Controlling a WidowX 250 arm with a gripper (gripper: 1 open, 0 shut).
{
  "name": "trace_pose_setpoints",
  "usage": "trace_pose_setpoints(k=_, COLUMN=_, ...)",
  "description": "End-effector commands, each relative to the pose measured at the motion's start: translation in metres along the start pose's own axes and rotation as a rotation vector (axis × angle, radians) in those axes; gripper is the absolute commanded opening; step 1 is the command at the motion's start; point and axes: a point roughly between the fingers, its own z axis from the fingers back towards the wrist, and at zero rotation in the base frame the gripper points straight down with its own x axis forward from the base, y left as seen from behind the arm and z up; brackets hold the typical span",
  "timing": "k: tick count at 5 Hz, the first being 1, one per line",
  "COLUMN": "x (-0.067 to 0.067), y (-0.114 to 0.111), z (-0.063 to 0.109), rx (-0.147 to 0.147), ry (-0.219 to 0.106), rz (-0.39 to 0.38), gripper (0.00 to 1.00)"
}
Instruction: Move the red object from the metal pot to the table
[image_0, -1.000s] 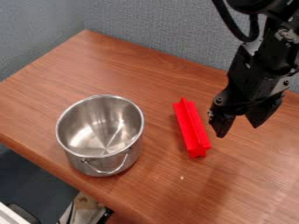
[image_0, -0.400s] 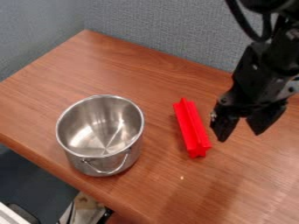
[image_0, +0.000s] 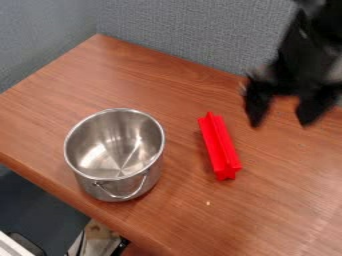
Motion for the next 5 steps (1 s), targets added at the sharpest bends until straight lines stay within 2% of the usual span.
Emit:
trace_pose_setpoints(k=1, x=0.038, y=0.04, z=0.01, rx=-0.015, ry=-0.02, rz=-0.013, gripper=1.0)
trace_pose_setpoints(k=2, x=0.049, y=0.052, z=0.003, rx=0.0, ry=-0.002, rz=-0.023, gripper=1.0)
trace_pose_setpoints(k=3, x=0.027, y=0.033, z=-0.015, rx=0.012, ry=0.052, rz=0.04, gripper=1.0)
trace_pose_setpoints(k=4, x=0.002, y=0.012, z=-0.037, rx=0.007, ry=0.085, rz=0.029, gripper=1.0)
trace_pose_setpoints(k=5, x=0.027, y=0.0, z=-0.033, rx=0.002, ry=0.099, rz=0.089, gripper=0.0)
